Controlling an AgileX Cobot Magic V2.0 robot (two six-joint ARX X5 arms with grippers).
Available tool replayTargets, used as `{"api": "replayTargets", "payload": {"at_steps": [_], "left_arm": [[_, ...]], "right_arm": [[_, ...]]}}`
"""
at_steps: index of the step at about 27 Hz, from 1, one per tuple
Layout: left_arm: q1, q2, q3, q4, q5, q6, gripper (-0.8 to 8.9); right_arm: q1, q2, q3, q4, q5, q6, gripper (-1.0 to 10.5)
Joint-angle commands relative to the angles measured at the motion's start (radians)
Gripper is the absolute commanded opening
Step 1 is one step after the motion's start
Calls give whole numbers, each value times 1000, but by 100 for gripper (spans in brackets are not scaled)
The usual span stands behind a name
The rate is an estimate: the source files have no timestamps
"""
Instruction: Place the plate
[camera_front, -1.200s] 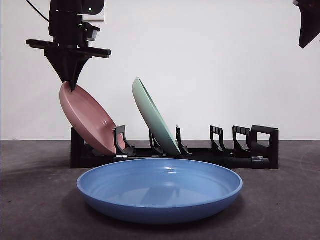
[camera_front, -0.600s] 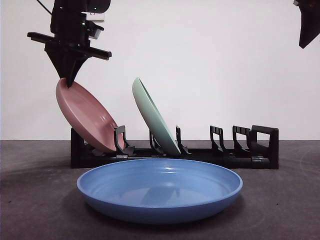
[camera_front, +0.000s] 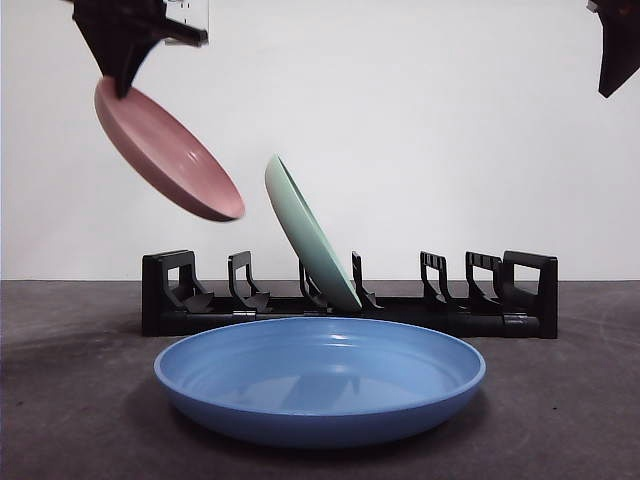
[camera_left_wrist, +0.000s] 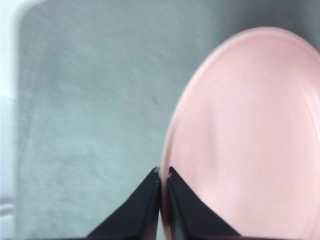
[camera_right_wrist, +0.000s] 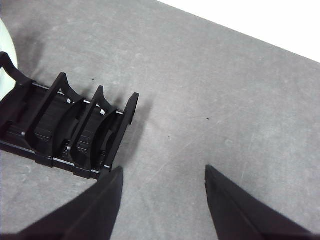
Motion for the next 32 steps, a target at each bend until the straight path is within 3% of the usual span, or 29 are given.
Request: {"api": "replayTargets", "payload": {"at_steps": [1,12,22,32], "left_arm": [[-2,-18,51,-32,-15,10,10],[-3,-84,55,-47,-4,8,10],[-3,-263,-14,-58,208,-6,10],[-3,-511,-358,-57,469,-4,10]], "right_arm": [[5,5,11,0,0,18,254],[6,5,11,-10,0,36,254],[6,5,11,-17,0,36,254],[6,5,11,-18,0,36,254]]}}
